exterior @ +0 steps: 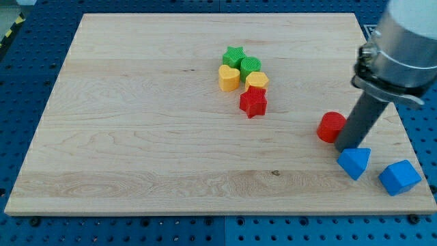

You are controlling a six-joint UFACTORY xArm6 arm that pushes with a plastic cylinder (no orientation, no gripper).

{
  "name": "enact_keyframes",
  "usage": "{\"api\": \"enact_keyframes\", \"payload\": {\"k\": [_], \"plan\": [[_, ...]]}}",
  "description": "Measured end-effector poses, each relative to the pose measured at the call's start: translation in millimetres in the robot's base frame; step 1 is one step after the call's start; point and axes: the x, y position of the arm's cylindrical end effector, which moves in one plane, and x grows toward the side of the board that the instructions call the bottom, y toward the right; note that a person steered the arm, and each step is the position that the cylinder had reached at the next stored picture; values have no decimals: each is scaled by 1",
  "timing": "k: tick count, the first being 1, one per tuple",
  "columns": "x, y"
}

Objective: Push the red circle closer to the red star

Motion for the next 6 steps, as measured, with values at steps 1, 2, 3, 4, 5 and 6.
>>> {"api": "enact_keyframes", "payload": {"k": [1,2,3,4,5,6], "plan": [[-1,30],[-27,9],[-46,-25],[-38,-46],[-51,-23],[-52,-39]]}}
